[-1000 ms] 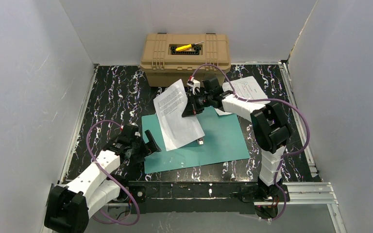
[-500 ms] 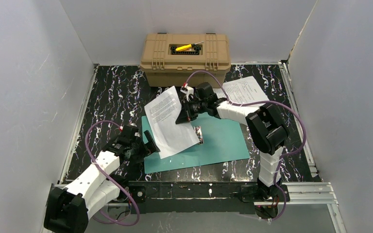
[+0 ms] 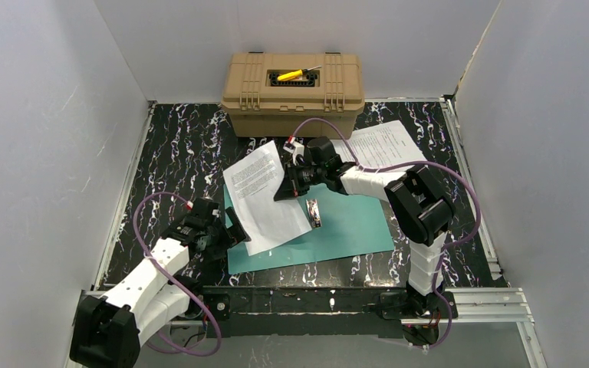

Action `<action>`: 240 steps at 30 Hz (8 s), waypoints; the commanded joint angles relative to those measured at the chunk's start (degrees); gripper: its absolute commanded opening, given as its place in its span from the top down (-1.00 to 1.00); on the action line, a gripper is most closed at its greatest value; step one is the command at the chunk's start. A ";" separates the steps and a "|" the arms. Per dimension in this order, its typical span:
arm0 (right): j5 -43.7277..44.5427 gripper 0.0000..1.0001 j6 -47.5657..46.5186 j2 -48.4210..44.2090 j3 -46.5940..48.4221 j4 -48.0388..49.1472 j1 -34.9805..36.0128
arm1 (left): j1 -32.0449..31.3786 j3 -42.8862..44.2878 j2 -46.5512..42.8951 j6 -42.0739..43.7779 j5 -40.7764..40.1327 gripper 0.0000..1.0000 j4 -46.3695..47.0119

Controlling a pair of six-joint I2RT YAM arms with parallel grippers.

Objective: Put the files into the folder

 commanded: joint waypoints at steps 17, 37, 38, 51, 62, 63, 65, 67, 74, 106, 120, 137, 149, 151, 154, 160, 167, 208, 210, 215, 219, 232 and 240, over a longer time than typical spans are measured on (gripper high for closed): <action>2.41 0.97 10.27 -0.08 -7.07 14.21 2.80 | 0.18 -2.42 4.09 0.23 1.46 -0.96 2.08; 12.94 0.97 25.40 -1.72 -19.38 29.91 4.84 | 0.17 -3.35 3.26 -0.40 1.89 -0.97 2.67; 12.97 0.97 26.09 -1.54 -19.73 30.79 4.94 | 0.22 -3.37 3.24 -0.40 2.03 -0.96 2.76; 10.84 0.97 24.32 -1.60 -19.78 29.92 6.51 | 0.21 -2.82 3.14 -0.22 1.65 -0.96 2.35; 11.40 0.97 21.02 -3.81 -21.08 25.05 7.07 | 0.20 -2.50 3.23 -0.22 1.13 -0.97 2.14; 11.44 0.97 20.89 -4.03 -21.29 24.94 7.00 | 0.16 -2.43 3.16 -0.22 1.08 -0.96 2.09; 11.65 0.97 20.72 -4.48 -21.69 24.64 7.02 | 0.18 -2.31 3.08 -0.22 0.91 -0.97 1.93; 11.86 0.97 20.87 -4.70 -22.22 24.75 7.17 | 0.23 -2.28 2.99 -0.30 0.90 -0.97 1.94; 13.26 0.97 22.01 -5.17 -24.28 26.52 7.61 | 0.21 -2.94 4.11 -0.72 1.92 -0.97 3.67; 17.20 0.81 15.39 -7.41 -22.21 15.00 9.45 | 0.19 -1.27 6.67 1.00 -1.24 -0.96 3.82; 33.19 -0.03 7.60 -15.98 -17.44 -4.27 9.45 | 0.20 0.25 2.53 1.55 -2.74 -0.97 -0.24; 52.49 -0.18 -2.30 -23.28 -12.45 -25.14 8.75 | 0.17 8.35 -1.19 4.84 0.09 -0.97 -7.13; 51.54 -0.12 -0.90 -15.46 -11.58 -25.51 8.65 | 0.15 10.89 -1.41 6.49 4.20 -0.96 -8.73; 52.21 -0.09 -0.52 -14.90 -11.69 -25.46 8.66 | 0.09 10.97 -1.26 6.77 4.54 -0.96 -9.01; 52.66 0.06 -0.09 -14.70 -11.97 -25.43 8.66 | 0.13 11.02 -1.21 7.06 4.88 -0.96 -9.15; 51.58 0.39 2.41 -14.31 -13.20 -24.25 8.66 | 0.09 11.61 -0.74 7.49 5.40 -0.96 -9.11; 49.54 0.63 6.86 -13.33 -13.62 -21.21 9.56 | 0.08 13.14 1.15 8.56 7.00 -0.97 -9.09; 58.01 -0.12 7.34 -22.59 -9.83 -29.08 14.26 | -23.15 17.00 20.96 5.13 -13.65 -0.87 -10.55; 57.94 -0.10 6.98 -22.24 -9.83 -29.37 14.28 | -23.77 17.41 22.34 5.23 -14.36 -0.86 -10.55; 56.78 0.06 6.45 -21.11 -9.37 -29.00 14.26 | -24.70 18.24 25.78 5.10 -15.36 -0.86 -10.44; 55.35 0.24 5.81 -19.24 -8.67 -28.94 14.28 | -25.15 18.19 27.63 4.92 -15.54 -0.84 -9.96; 54.00 0.64 4.54 -14.74 -6.45 -29.57 16.50 | -25.50 16.43 28.19 4.44 -15.00 -0.77 -8.60; 56.06 0.70 4.63 -13.84 -6.24 -31.20 17.60 | -25.69 17.23 27.74 5.00 -13.07 -0.73 -7.22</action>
